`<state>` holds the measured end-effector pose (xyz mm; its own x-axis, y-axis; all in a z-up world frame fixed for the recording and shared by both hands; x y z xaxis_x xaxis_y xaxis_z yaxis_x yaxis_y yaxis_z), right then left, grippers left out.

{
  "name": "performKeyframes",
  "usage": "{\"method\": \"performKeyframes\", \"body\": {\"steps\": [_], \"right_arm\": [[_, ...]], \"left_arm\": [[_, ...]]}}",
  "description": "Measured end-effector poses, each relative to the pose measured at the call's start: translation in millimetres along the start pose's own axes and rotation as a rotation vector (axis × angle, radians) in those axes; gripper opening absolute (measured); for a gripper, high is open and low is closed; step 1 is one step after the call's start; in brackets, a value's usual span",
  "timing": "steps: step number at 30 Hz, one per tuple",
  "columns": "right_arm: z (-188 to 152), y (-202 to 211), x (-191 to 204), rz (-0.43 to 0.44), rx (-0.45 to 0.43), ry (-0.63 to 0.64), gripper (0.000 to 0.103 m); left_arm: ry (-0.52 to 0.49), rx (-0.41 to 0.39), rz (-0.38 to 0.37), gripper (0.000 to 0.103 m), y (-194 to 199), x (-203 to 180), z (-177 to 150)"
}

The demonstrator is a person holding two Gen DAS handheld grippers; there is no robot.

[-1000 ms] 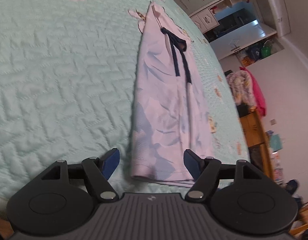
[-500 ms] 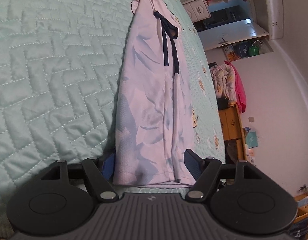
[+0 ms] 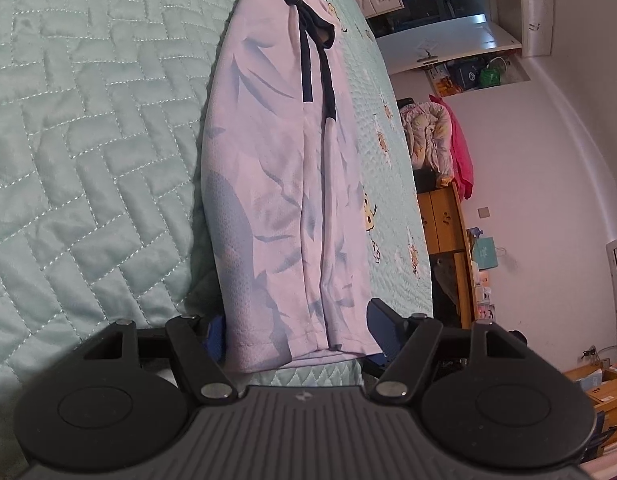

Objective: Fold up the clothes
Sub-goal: 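Lower both grippers onto the end of the white shirt strip, then close both grippers on the strip end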

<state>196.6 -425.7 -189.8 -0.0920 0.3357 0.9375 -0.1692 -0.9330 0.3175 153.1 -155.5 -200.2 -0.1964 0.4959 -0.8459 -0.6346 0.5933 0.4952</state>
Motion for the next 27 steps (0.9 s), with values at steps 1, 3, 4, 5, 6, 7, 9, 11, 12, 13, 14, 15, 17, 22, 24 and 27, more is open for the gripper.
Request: {"method": "performKeyframes", "body": {"steps": [1,3,4,5,6,7,9,11,12,13,14,15,17,22,24,27], "right_arm": [[0,1,-1,-0.001,0.001,-0.009,0.055],[2,3,-5,0.014,-0.006,-0.059,0.051],[3,4,-7,0.024,-0.011,-0.086,0.050],[4,5,-8,0.030,-0.014,-0.102,0.050],[4,5,-9,0.033,-0.016,-0.109,0.050],[3,4,-9,0.030,-0.013,-0.106,0.049],[3,1,-8,0.025,-0.005,-0.097,0.049],[2,-2,-7,0.024,0.001,-0.089,0.049],[1,-3,-6,0.019,0.003,-0.081,0.047],[0,-3,-6,0.010,0.004,-0.068,0.042],[-1,-4,-6,0.001,0.005,-0.056,0.039],[-1,-4,-7,-0.004,0.006,-0.053,0.032],[-1,-5,-10,-0.008,0.010,-0.062,0.027],[-4,-7,-14,-0.048,0.016,-0.027,0.004],[-5,-8,-15,-0.060,0.019,-0.017,0.003],[-6,-8,-14,-0.070,0.017,0.001,0.002]], "left_arm": [[0.001,-0.001,0.002,0.067,0,1,0],[0.008,-0.003,0.007,0.063,1,4,0],[0.003,0.003,0.012,0.061,1,4,0],[-0.007,0.012,0.020,0.061,0,3,0],[-0.018,0.020,0.028,0.061,-1,3,-1],[-0.029,0.029,0.036,0.062,-2,2,-1],[-0.049,0.043,0.049,0.064,-5,0,-1],[-0.051,0.045,0.049,0.065,-6,-1,-1],[-0.050,0.044,0.049,0.064,-7,-1,-1],[-0.050,0.041,0.050,0.063,-7,0,-1],[-0.050,0.039,0.052,0.062,-7,0,-1],[-0.049,0.037,0.054,0.059,-7,0,-1],[-0.046,0.033,0.062,0.056,-7,1,-1],[-0.031,0.030,0.105,0.015,-8,10,-1],[-0.024,0.026,0.105,0.015,-8,12,-2],[-0.026,0.025,0.112,0.015,-7,13,-1]]}}
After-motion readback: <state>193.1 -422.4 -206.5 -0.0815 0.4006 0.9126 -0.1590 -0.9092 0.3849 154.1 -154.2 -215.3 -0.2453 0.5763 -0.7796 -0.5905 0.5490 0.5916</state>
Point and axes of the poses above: each gripper's, at about its wrist camera, not at the fingertips, and y roughly against the way its jaws point, x to its left, z to its top, the point moved 10 cm from there along -y, roughly the way its jaws point, and after that the axes turned 3 degrees about z, right-handed, at the moved point
